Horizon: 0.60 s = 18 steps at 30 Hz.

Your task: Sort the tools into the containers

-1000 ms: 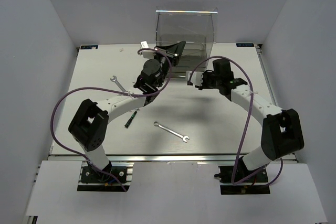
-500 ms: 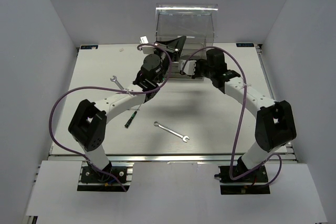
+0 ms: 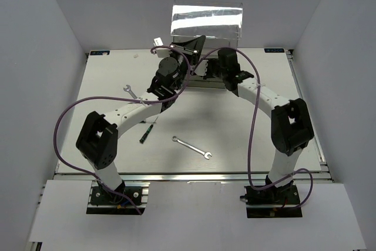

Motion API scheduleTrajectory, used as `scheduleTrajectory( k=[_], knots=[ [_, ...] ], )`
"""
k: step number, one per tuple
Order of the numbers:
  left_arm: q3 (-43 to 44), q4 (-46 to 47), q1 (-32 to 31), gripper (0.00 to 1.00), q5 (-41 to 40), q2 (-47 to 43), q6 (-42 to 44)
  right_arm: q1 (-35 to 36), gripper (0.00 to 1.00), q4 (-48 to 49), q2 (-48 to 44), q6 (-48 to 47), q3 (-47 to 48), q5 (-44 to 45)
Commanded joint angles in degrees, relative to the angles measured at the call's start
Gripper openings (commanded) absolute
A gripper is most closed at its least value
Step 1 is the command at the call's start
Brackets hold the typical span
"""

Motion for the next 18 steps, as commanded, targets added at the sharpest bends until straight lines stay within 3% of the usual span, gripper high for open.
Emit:
scheduleTrajectory(
  k=[1, 13, 16, 18],
  knots=[
    [2.5, 0.8, 0.3, 0.0, -0.8, -3.1, 0.0, 0.0, 0.0, 4.3, 1.0, 1.1, 5.4, 2.7],
    [2.5, 1.1, 0.5, 0.0, -0.8, -3.2, -0.2, 0.0, 0.01, 1.0, 7.3, 0.2, 11.8, 4.5],
    [2.2, 1.1, 0.5, 0.0, -0.8, -3.2, -0.3, 0.0, 0.16, 0.1, 8.1, 0.0, 11.7, 5.3],
    [2.2, 1.1, 0.6, 0.0, -0.8, -3.3, -0.3, -0.1, 0.33, -0.1, 8.3, 0.2, 11.2, 5.8]
  ],
)
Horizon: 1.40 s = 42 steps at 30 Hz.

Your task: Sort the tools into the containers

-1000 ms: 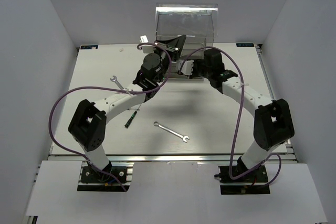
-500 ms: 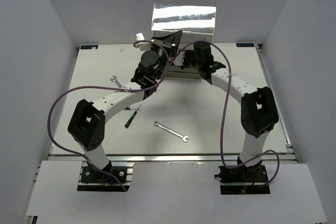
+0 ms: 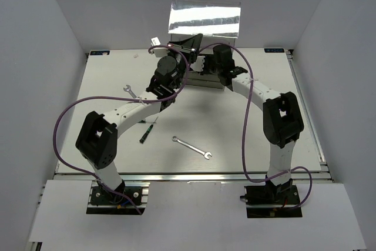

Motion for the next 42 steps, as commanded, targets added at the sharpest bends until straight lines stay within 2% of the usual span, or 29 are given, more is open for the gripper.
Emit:
scheduleTrajectory(
  k=[1, 8, 13, 17, 22, 25, 28, 36, 40, 42],
  knots=[
    [1.7, 0.9, -0.4, 0.0, 1.1, -3.2, -0.1, -0.1, 0.41, 0.4, 0.5, 0.8, 2.0, 2.7],
    [1.8, 0.9, -0.4, 0.0, 1.4, -3.0, -0.2, -0.3, 0.52, 0.6, -0.1, 1.7, 1.2, 3.3],
    [1.8, 0.8, -0.2, 0.0, 1.5, -2.9, -0.3, -0.3, 0.53, 1.1, -2.9, 3.7, -0.9, 1.9],
    [1.5, 0.7, -0.2, 0.0, 1.5, -3.2, -0.3, -0.4, 0.43, -1.7, -7.3, 7.0, -2.4, -4.9],
    [1.0, 1.1, -0.2, 0.0, 1.7, -3.2, -0.3, -0.9, 0.3, -10.3, -16.0, 5.2, -8.0, -20.6],
    [-0.3, 1.1, -0.2, 0.0, 1.5, -3.6, -0.4, -0.8, 0.16, -16.7, -19.7, 1.6, -12.5, -24.8],
    [-2.6, 1.3, -0.1, 0.0, 1.5, -4.0, -0.5, -1.3, 0.09, -20.9, -23.2, 0.3, -17.1, -25.6],
    [-11.2, 5.1, 0.0, 0.0, 2.6, -4.3, -1.7, -3.1, 0.11, -22.9, -35.4, 5.5, -31.3, -26.1],
    [-14.9, 6.8, 0.0, 0.0, 3.4, -5.4, -1.7, -4.4, 0.11, -21.6, -40.3, 12.3, -35.4, -25.5],
    [-17.8, 5.6, 0.2, 0.0, 4.4, -5.8, -0.4, -6.9, 0.11, -20.7, -42.0, 20.7, -35.8, -26.5]
  ],
)
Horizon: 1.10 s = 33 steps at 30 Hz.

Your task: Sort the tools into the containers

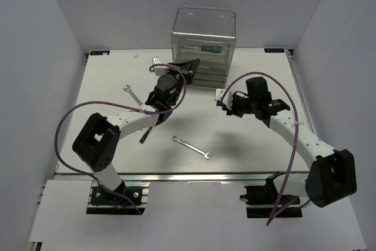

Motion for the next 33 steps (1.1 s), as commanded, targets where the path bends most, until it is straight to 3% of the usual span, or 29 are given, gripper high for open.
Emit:
scheduleTrajectory(
  k=[1, 3, 4, 5, 6, 7, 9, 12, 15, 16, 19, 33],
  knots=[
    [-3.5, 0.3, 0.6, 0.0, 2.6, -3.6, 1.4, -3.8, 0.11, 1.8, -3.3, 13.8, -0.1, -3.0],
    [-7.0, -1.4, 1.2, 0.08, 4.1, -2.7, 1.4, -7.8, 0.17, 1.4, -3.9, 24.2, 0.2, -6.1],
    [-7.9, -1.2, 1.5, 0.28, 4.6, -1.8, 1.4, -8.9, 0.52, 1.7, -4.5, 28.2, 0.1, -6.4],
    [-8.3, -0.3, 1.9, 0.37, 5.5, 0.8, 1.4, -10.0, 0.71, 1.6, -4.6, 34.7, 0.0, -7.2],
    [-8.1, 0.2, 2.7, 0.43, 7.4, 2.6, 1.7, -12.7, 0.85, 1.3, -4.8, 36.6, 0.0, -8.6],
    [-7.6, 1.0, 3.1, 0.5, 8.2, 4.3, 2.3, -14.1, 0.89, 1.0, -5.0, 38.0, -0.2, -10.6],
    [-3.8, 1.0, 3.7, 0.51, 9.5, 9.4, 4.2, -18.3, 0.89, 1.6, -5.6, 42.0, -1.0, -14.7],
    [1.8, -1.9, 4.1, 0.52, 10.5, 16.0, 6.4, -21.4, 0.81, 2.1, -6.1, 43.1, -1.7, -17.4],
    [9.3, -5.1, 4.4, 0.48, 11.0, 21.4, 8.7, -23.4, 0.6, 2.7, -6.3, 43.0, -2.5, -19.9],
    [11.9, -7.4, 4.7, 0.46, 10.5, 22.3, 8.8, -23.5, 0.48, 2.7, -6.1, 43.1, -2.7, -20.5],
    [13.7, -9.0, 4.8, 0.41, 8.4, 24.1, 8.8, -25.9, 0.37, 2.9, -6.2, 43.3, -3.2, -22.0],
    [17.4, -4.9, 5.9, 0.39, 3.8, 31.1, 6.5, -27.1, 0.36, 4.4, -5.9, 43.0, -3.7, -22.5]
  ],
)
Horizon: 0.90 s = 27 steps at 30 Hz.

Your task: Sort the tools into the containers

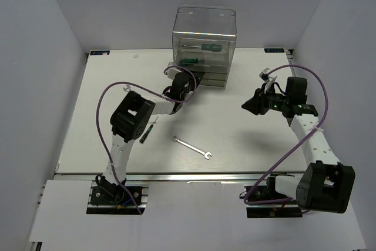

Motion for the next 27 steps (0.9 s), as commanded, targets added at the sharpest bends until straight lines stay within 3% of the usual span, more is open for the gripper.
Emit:
scheduleTrajectory(
  k=[1, 7, 14, 23, 27],
  knots=[
    [2.5, 0.5, 0.4, 0.38, -3.0, 1.2, -0.5, -0.3, 0.36, 1.7, -0.7, 0.2, 0.1, -1.9],
    [3.0, 4.0, 0.8, 0.28, -4.3, 2.9, -1.7, -0.4, 0.36, 0.6, -1.4, -1.2, -0.3, -1.6],
    [0.0, 9.0, 0.7, 0.0, -1.3, 2.7, -2.8, -0.4, 0.35, 0.6, -1.7, -0.9, -1.1, -2.0],
    [-12.9, 14.7, -2.5, 0.0, 0.1, -5.2, -3.5, -0.4, 0.34, 0.8, -1.9, -0.9, -1.5, -1.9],
    [-17.2, 15.8, -3.7, 0.0, 0.2, -8.1, -3.6, -0.4, 0.39, 0.7, -1.8, -1.1, -1.5, -1.9]
  ],
)
